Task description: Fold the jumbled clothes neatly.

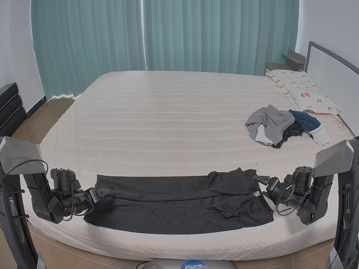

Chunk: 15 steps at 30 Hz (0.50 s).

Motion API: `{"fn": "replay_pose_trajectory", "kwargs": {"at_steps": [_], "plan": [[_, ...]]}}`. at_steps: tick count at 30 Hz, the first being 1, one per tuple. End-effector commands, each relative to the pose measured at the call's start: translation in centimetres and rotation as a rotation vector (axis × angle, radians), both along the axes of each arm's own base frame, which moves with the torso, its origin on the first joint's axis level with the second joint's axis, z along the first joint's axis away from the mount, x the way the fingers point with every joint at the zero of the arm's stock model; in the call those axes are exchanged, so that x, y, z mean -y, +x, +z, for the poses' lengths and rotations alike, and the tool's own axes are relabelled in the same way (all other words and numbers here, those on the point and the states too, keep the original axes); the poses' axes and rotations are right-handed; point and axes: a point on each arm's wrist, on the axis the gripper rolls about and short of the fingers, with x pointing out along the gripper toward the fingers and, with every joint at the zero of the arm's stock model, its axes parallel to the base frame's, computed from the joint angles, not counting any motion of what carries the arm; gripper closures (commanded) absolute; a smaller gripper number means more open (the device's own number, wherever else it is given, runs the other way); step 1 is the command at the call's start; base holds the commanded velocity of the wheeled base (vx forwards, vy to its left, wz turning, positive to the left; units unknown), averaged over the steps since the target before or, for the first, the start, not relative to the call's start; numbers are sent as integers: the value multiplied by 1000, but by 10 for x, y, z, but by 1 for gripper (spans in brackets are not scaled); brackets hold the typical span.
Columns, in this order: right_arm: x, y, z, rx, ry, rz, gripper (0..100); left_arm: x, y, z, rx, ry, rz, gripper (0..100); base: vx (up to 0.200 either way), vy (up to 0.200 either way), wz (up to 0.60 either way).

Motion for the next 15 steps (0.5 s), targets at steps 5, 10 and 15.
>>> {"fn": "replay_pose_trajectory", "kwargs": {"at_steps": [5, 10, 15], "plan": [[-1, 0, 0, 7, -1, 3, 0, 1, 4, -6, -7, 9, 18, 0, 0, 0, 0], [-1, 0, -1, 7, -4, 4, 0, 6, 11, -7, -2, -22, 56, 100, 0, 0, 0], [-1, 0, -2, 4, -6, 5, 0, 5, 13, -8, -1, -11, 77, 100, 0, 0, 0]]}}
